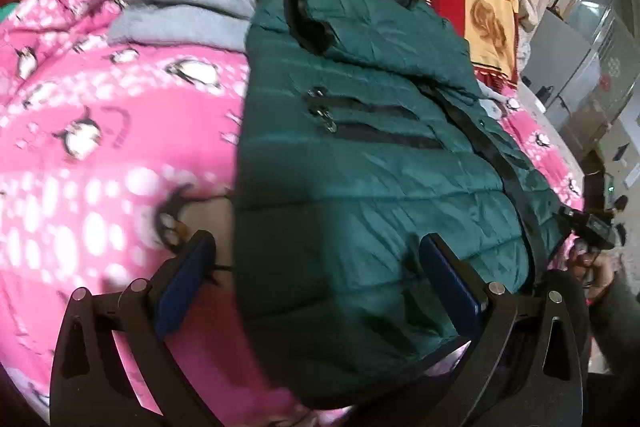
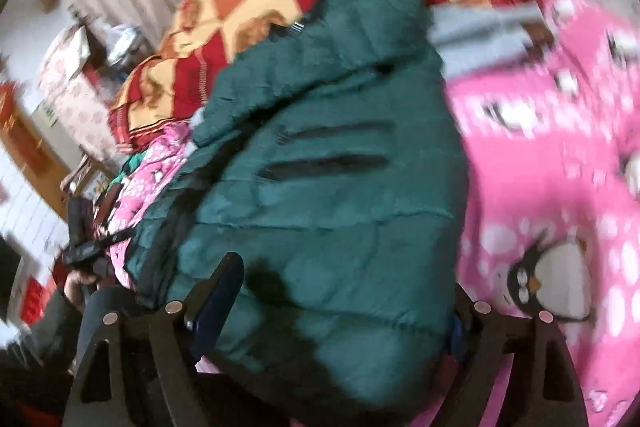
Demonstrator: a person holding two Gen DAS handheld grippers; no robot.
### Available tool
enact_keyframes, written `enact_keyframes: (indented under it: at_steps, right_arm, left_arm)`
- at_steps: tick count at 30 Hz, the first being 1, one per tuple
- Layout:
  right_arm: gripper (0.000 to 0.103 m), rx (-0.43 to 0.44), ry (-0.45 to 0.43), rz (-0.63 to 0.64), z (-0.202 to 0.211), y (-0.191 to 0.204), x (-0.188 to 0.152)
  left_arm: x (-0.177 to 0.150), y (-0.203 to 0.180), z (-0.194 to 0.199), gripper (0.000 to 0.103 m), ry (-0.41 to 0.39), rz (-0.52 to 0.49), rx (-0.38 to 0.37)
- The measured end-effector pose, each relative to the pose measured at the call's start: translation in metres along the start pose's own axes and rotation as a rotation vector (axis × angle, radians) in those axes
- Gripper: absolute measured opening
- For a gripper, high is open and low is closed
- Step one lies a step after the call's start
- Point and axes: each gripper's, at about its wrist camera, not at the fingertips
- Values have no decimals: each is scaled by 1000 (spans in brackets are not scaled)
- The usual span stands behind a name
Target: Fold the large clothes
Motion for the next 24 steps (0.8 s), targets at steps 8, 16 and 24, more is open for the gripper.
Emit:
enact_keyframes:
  at_steps: [8, 16, 24]
  right_arm:
    - [70, -11, -7, 9, -1, 12, 10]
    - [65, 9, -36, 21, -8, -2, 1]
    - [80, -26, -24, 41, -15, 10, 0]
  left_arm:
    - [11, -2, -7, 100, -11, 94, -160]
    - [10, 11, -13, 54, 20, 112, -170]
    - [6, -8, -19, 79, -16, 56, -126]
Point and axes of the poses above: each gripper's, at about its wrist camera, not at the fingertips, and z roughly against the way its jaws point, y to its left, x to its top, and after that the axes turned 6 degrees about x, right-handed
